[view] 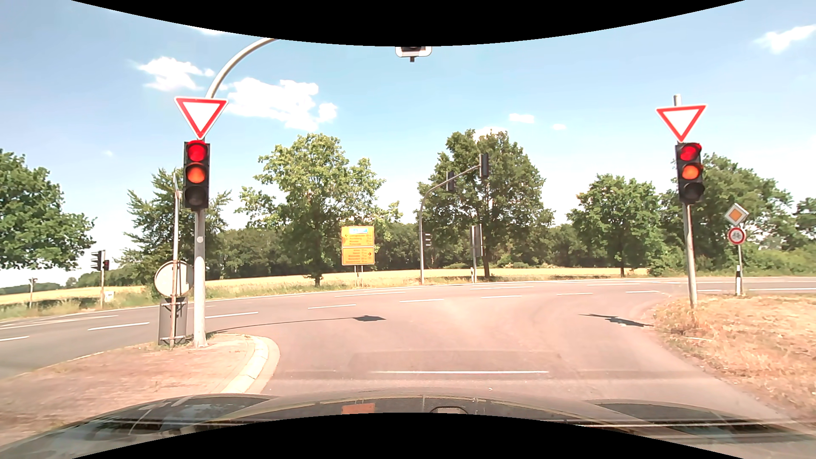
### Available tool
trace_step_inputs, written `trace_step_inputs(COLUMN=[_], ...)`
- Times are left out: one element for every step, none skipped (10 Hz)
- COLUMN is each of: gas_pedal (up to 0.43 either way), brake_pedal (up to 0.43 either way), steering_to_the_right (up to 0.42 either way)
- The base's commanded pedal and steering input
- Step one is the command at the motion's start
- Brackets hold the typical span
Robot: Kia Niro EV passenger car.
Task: Follow the waypoints while adhering to traffic rules and regulations
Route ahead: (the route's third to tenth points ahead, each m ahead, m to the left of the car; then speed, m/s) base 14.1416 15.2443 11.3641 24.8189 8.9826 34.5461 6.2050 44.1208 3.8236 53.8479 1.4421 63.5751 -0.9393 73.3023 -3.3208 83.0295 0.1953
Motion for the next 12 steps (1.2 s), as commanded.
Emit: trace_step_inputs(gas_pedal=[0.248, 0.28, 0.299, 0.311, 0.319, 0.331, 0.339, 0.339, 0.339, 0.339, 0.339, 0.339], brake_pedal=[0.0, 0.0, 0.0, 0.0, 0.0, 0.0, 0.0, 0.0, 0.0, 0.0, 0.0, 0.0], steering_to_the_right=[-0.003, -0.001, 0.001, 0.001, 0.001, 0.001, 0.001, 0.001, 0.001, 0.001, 0.001, 0.001])
